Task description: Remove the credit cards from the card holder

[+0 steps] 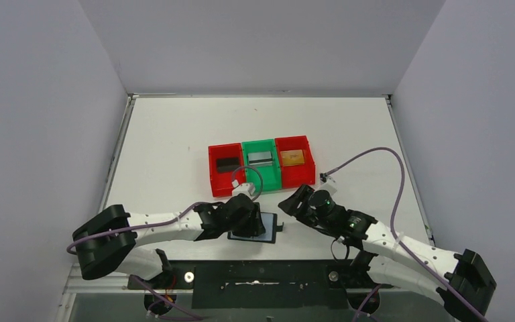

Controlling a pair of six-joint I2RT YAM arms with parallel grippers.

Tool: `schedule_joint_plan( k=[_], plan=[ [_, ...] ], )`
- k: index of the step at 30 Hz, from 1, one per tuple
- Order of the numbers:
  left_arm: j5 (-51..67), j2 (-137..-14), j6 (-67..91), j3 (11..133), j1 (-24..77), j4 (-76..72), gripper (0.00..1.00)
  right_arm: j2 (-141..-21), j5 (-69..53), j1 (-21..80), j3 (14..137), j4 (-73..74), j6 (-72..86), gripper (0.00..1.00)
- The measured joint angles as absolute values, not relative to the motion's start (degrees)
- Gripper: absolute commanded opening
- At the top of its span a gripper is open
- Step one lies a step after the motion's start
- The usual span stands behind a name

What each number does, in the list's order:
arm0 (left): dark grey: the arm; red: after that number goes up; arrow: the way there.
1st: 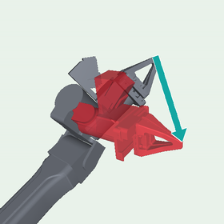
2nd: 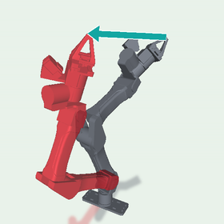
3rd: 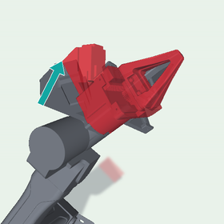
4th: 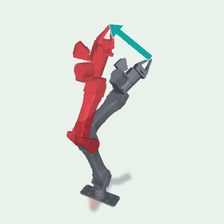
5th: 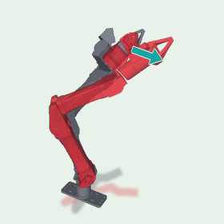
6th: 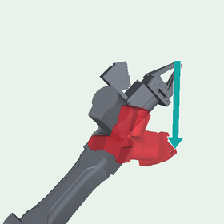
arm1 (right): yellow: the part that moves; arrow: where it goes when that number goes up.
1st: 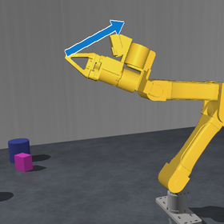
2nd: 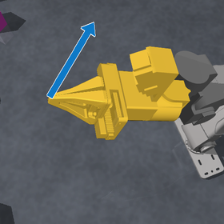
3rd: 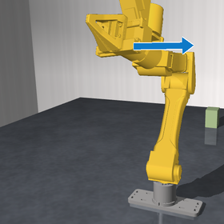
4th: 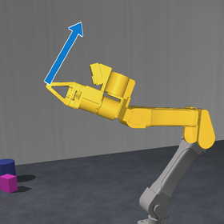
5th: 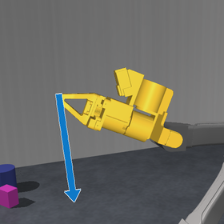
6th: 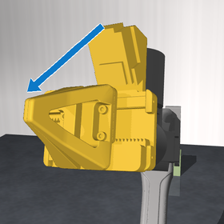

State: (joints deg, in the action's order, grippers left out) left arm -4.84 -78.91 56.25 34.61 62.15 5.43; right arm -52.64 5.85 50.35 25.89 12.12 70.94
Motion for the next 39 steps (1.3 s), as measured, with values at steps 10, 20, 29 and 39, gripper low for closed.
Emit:
schedule_joint_plan(
  k=[10, 20, 29, 39],
  plan=[
    [-10.0, -64.7, 56.0, 33.8, 56.8, 13.0, 0.61, -48.6, 5.9, 50.4, 17.2, 1.1, 72.8, 0.76],
    [-10.7, -48.4, 55.2, 28.0, 40.9, 22.9, 0.82, -58.1, -1.6, 50.3, 17.5, -11.4, 71.7, 0.73],
    [-4.9, -55.2, 48.5, 30.8, 24.1, 23.3, 0.85, -69.7, -4.8, 52.0, 28.3, -10.0, 68.8, 0.72],
    [5.6, -69.5, 39.7, 39.4, 16.4, 11.9, 0.84, -71.2, -5.3, 53.3, 28.4, -6.4, 68.2, 0.74]
  ],
)
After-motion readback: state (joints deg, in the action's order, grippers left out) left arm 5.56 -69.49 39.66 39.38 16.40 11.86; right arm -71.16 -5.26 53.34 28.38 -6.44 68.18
